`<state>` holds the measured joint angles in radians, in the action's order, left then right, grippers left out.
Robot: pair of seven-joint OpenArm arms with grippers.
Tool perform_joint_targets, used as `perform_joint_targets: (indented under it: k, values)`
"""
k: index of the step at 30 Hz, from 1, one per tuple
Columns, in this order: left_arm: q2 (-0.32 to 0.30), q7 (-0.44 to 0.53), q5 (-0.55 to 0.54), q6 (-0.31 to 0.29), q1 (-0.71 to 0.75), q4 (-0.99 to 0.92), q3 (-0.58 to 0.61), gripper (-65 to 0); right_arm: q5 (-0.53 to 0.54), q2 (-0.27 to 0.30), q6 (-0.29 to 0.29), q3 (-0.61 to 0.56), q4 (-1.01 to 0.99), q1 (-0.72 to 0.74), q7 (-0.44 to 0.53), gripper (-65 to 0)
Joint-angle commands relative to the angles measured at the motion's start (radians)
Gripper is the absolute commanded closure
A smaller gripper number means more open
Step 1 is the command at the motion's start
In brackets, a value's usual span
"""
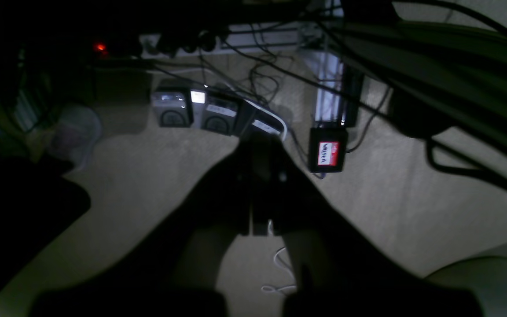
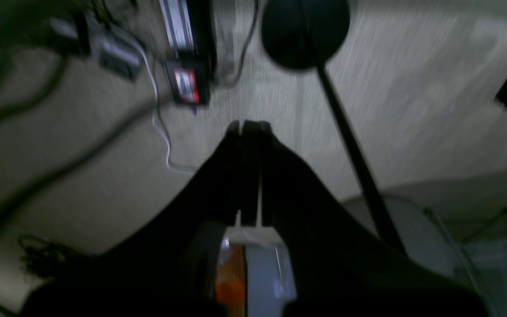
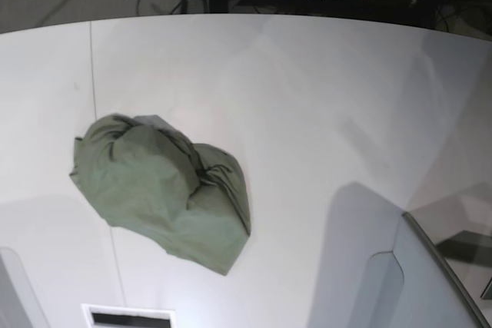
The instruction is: Layout the t-shirt on the table in an organized manner, then fold the t-shirt properly
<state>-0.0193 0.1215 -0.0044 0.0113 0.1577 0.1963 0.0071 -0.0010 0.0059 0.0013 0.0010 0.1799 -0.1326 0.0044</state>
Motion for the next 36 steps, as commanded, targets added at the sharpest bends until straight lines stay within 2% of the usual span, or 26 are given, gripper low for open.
perform_joint_targets:
  k: [1, 3, 4, 7, 8, 9, 10, 13, 15, 16, 18, 21, 22, 25, 35, 36]
  values:
    - [0.003, 0.004, 0.008, -0.001, 0.013, 0.001, 0.004, -0.5, 0.002, 0.001, 0.003, 0.003, -0.004, -0.008, -0.010, -1.2]
    - [0.003, 0.004, 0.008, -0.001, 0.012, -0.001, 0.004, -0.5, 0.002, 0.001, 0.003, 0.003, -0.004, -0.006, -0.011, -7.8]
    - [0.003, 0.004, 0.008, -0.001, 0.010, -0.001, 0.004, -0.5, 0.002, 0.001, 0.003, 0.003, -0.006, -0.002, -0.011, -14.6]
    - [-0.012, 0.004, 0.004, -0.001, 0.006, -0.001, 0.004, -0.5, 0.002, 0.001, 0.004, 0.003, -0.006, -0.006, -0.042, -44.6]
    - [-0.014, 0.004, 0.002, -0.001, 0.004, -0.001, 0.003, -0.5, 0.002, 0.001, 0.006, 0.003, -0.006, -0.008, -0.042, -51.2]
    - [-0.014, 0.004, 0.001, -0.001, 0.004, -0.001, 0.003, -0.7, 0.002, 0.001, 0.006, 0.003, -0.006, -0.009, -0.042, -54.9]
    - [-0.015, 0.004, 0.001, -0.001, 0.004, -0.001, 0.003, -0.7, 0.002, 0.001, 0.006, 0.003, -0.006, -0.014, -0.042, -55.7]
    - [-0.015, 0.004, -0.001, -0.003, 0.006, -0.001, 0.003, -1.3, 0.002, 0.001, 0.006, 0.001, -0.003, -0.017, -0.042, -52.1]
    - [-0.015, 0.004, -0.001, -0.003, 0.006, -0.001, 0.003, -6.1, 0.002, 0.001, 0.006, 0.001, -0.003, -0.017, -0.042, -48.3]
    - [-0.015, 0.004, -0.001, -0.003, 0.006, -0.001, 0.003, -8.9, 0.002, 0.001, 0.006, 0.001, -0.003, -0.017, -0.042, -44.4]
    - [-0.015, 0.005, -0.001, -0.003, 0.006, -0.001, 0.003, -16.3, 0.002, 0.001, 0.006, 0.001, -0.004, -0.017, -0.044, -29.4]
    - [-0.015, 0.004, 0.005, -0.006, 0.006, -0.001, 0.003, -28.3, 0.002, 0.001, 0.006, 0.001, -0.004, -0.017, -0.044, -1.2]
    - [-0.015, 0.004, 0.008, -0.006, 0.007, -0.001, 0.003, -33.2, 0.002, 0.001, 0.006, 0.001, -0.004, -0.017, -0.044, 0.0]
    - [-0.015, 0.007, 0.008, -0.006, 0.009, 0.001, 0.003, -40.5, 0.002, 0.001, 0.006, 0.001, -0.004, -0.017, -0.044, -6.3]
    - [-0.015, 0.005, 0.007, -0.006, 0.012, 0.001, 0.004, -40.8, 0.000, 0.001, 0.006, 0.001, -0.004, -0.017, -0.044, -5.4]
    - [-0.015, 0.004, 0.008, -0.006, 0.012, -0.001, 0.004, -38.3, 0.002, 0.001, 0.006, 0.001, -0.004, -0.017, -0.044, -5.4]
